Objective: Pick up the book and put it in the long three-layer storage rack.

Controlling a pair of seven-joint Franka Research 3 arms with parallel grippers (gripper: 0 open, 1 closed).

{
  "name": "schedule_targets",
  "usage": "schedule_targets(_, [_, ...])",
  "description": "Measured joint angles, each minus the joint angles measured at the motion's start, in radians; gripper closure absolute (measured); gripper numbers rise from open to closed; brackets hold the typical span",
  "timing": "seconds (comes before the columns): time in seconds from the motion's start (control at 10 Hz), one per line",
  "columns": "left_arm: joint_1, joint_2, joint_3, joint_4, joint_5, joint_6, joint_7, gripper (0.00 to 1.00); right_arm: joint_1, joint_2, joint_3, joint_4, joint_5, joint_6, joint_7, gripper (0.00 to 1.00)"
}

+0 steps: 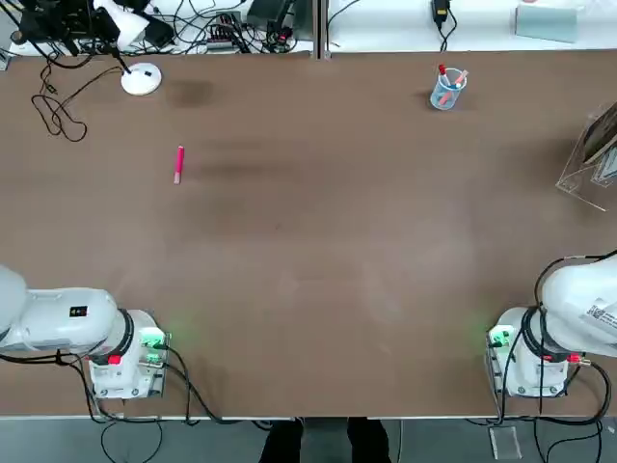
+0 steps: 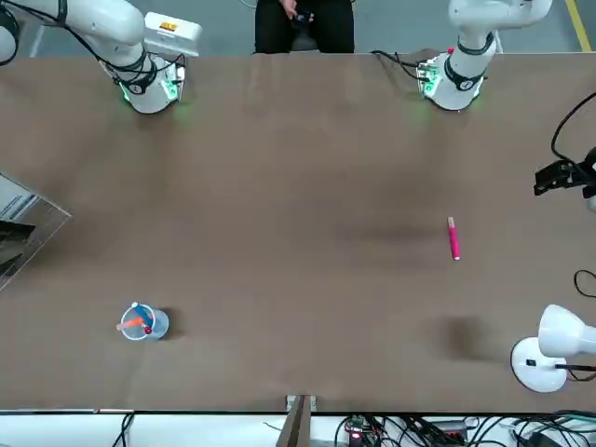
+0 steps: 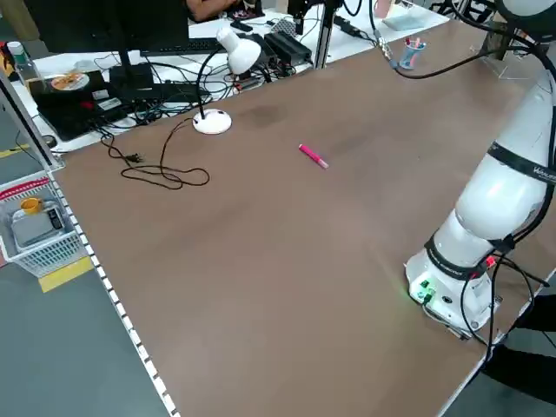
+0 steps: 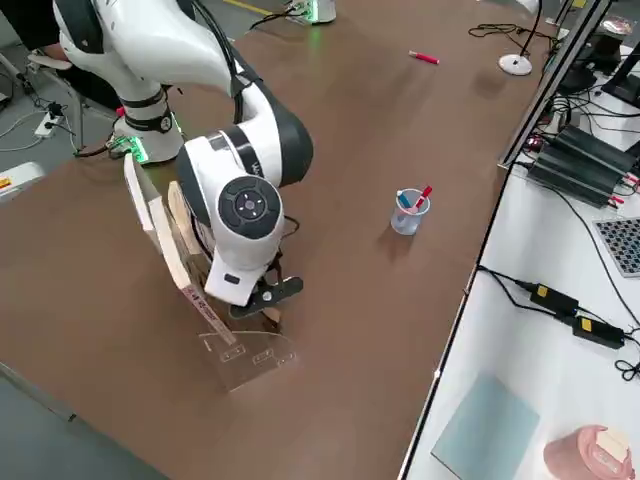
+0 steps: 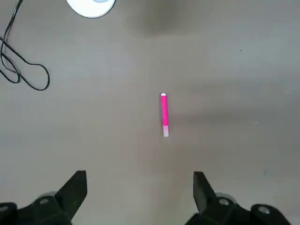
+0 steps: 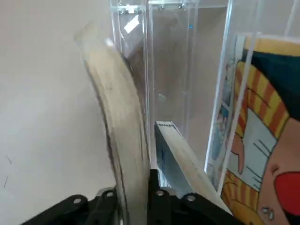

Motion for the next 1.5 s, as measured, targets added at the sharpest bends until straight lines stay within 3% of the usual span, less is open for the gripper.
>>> schedule_targets(0.3, [0.0,0.0,-0.003,0.0,0.0,0.007,0.0,0.0,0.003,0.001,0.001,-0.006,0.0,0.009,0.002,0.71])
schedule_targets(0.6, [0.0,0.0,-0.003,0.0,0.001,0.018,0.0,0.0,0.002,0.001,0.002,-0.006,0.0,0.01,0.002,0.46])
schedule_targets(1.0, [0.0,0.0,-0.004,0.001,0.001,0.022,0.0,0.0,0.007,0.001,0.01,-0.005,0.0,0.009,0.002,0.04])
schedule_targets(1.1, [0.0,0.0,-0.004,0.001,0.001,0.022,0.0,0.0,0.007,0.001,0.009,-0.004,0.0,0.002,0.002,0.0])
schedule_targets(1.5, [0.0,0.0,-0.004,0.001,0.002,0.024,0.001,0.0,0.009,-0.002,0.01,0.023,0.0,-0.056,0.001,0.0])
